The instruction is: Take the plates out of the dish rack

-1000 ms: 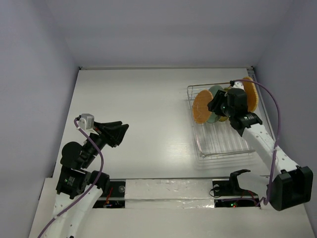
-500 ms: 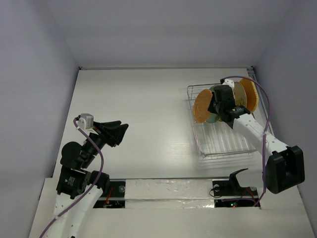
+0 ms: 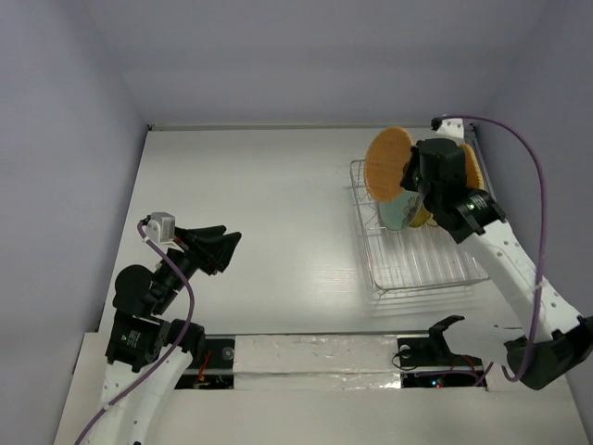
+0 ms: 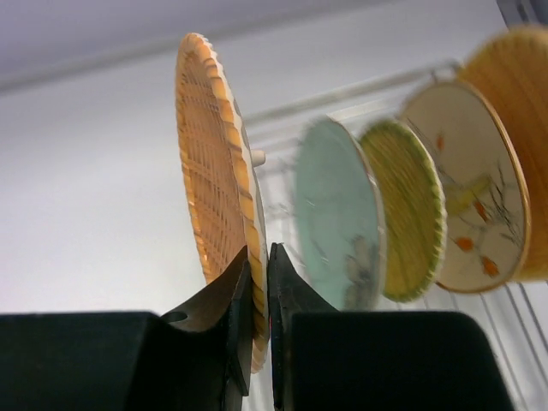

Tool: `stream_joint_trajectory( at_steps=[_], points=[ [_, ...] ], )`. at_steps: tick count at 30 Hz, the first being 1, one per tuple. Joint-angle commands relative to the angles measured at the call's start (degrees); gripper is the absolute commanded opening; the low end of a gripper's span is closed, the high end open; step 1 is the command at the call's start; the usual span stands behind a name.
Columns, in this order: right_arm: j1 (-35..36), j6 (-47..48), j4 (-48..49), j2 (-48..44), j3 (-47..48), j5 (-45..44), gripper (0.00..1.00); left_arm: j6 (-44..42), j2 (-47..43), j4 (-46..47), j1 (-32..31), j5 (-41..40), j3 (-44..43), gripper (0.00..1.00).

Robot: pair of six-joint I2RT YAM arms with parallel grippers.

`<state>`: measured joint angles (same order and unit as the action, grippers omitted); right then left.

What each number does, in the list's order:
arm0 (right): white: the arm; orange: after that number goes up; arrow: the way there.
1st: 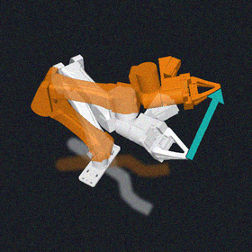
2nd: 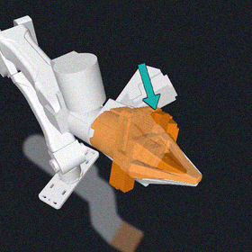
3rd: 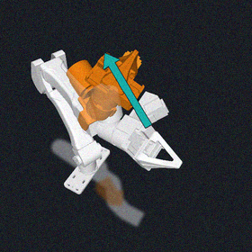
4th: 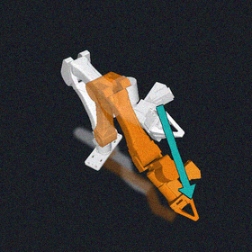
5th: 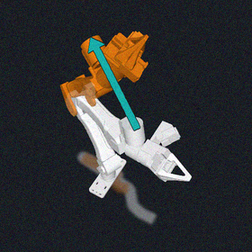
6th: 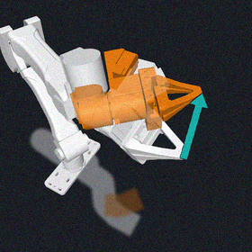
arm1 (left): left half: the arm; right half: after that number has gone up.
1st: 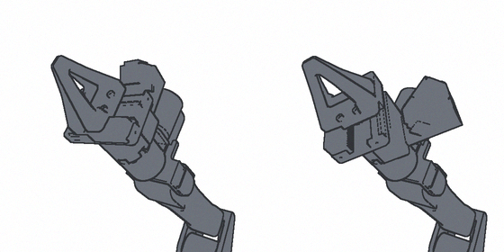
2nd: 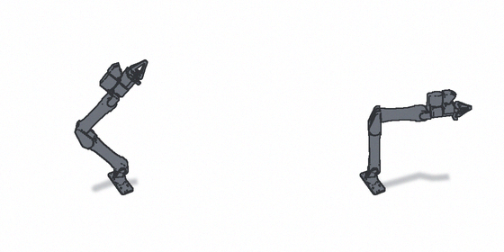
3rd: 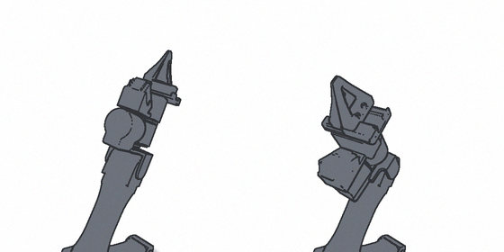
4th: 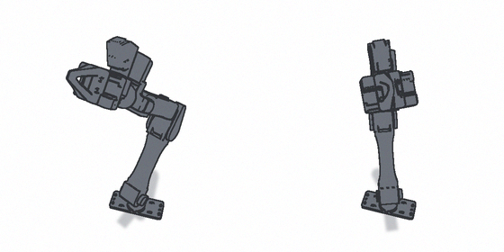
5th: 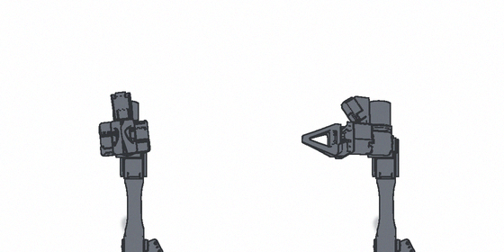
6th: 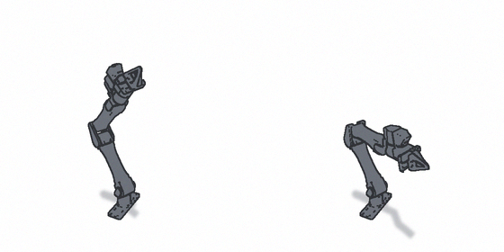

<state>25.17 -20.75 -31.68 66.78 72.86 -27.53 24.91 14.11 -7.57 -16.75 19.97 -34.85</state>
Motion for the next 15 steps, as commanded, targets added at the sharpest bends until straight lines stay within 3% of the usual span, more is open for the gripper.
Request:
stream_joint_trajectory(
  at_steps=[1,6,8,10,15],
  points=[
    [3.6,-0.3,5.0,-2.7,5.5,0.8,0.0,-0.2,-0.5,3.2,0.9,1.0,0.4,0.47],
    [9.8,-5.6,13.7,6.0,7.1,11.2,0.0,-0.1,-0.2,3.1,0.9,1.1,0.4,0.48],
    [13.3,-10.2,22.6,10.4,8.1,20.0,0.0,-0.1,-0.1,3.2,0.9,1.0,0.4,0.47],
    [15.8,-12.8,28.4,19.5,12.7,24.1,0.0,-0.2,-0.3,3.1,0.9,1.0,0.3,0.47],
    [21.9,-18.8,29.0,39.2,29.5,27.1,0.0,-0.2,-1.7,2.8,0.9,-0.1,0.3,0.47]
  ],
)
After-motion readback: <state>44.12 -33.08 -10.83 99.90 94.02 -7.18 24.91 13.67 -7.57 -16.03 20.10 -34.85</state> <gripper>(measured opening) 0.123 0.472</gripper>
